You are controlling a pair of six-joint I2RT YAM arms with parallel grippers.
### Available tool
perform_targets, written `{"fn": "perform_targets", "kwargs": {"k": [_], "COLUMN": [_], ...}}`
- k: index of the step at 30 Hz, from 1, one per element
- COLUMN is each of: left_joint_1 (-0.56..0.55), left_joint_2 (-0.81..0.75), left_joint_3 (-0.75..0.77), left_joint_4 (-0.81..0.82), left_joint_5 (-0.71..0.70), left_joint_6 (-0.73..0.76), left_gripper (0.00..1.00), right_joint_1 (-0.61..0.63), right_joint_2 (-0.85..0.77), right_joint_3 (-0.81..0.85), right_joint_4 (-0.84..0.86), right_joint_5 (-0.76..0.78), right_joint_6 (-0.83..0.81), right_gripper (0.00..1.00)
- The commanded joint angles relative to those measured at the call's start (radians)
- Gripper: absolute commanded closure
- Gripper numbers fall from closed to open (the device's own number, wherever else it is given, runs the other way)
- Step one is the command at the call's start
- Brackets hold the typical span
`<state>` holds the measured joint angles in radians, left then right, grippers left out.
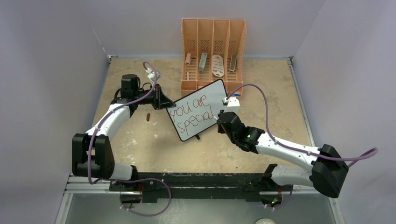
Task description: Write a sentence on the whiteboard
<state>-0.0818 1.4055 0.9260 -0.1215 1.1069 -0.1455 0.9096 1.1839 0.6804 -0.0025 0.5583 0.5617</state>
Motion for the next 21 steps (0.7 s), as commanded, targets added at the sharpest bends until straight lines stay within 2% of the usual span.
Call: {"fn": "perform_targets", "kwargs": {"k": [1,4,10,16,21], "left_joint_1": [-0.009,-0.009,-0.009,-0.009,-0.009], "left_joint_2": [-0.006,-0.005,-0.014,-0.048,-0.117], "left_joint_3": [0.034,0.035,0.039,0.038,0.015], "left_joint_4": [-0.006,-0.004,-0.006,-0.007,0.01], "left_joint_5": [0.003,-0.004,-0.007,-0.014,-0.042], "left_joint_6": [0.015,0.005,-0.009,-0.025,-0.059], "left_gripper": [1.0,1.0,0.81,0.66,0.46], "right_joint_1": [-0.003,-0.003,-0.003,-0.003,-0.004], "right_joint_2": [-0.092,-0.152,-0.242,-0.324,-0.391], "right_joint_3": [-0.016,-0.032,-0.056,-0.064,-0.054], "right_joint_4": [0.043,0.057,0.05,0.026,-0.014], "right_joint_5": [0.021,0.009,0.0,0.006,0.027], "right_joint_6": [0.005,-0.002,-0.008,-0.003,0.001], "right_gripper": [1.0,1.0,1.0,1.0,1.0]}}
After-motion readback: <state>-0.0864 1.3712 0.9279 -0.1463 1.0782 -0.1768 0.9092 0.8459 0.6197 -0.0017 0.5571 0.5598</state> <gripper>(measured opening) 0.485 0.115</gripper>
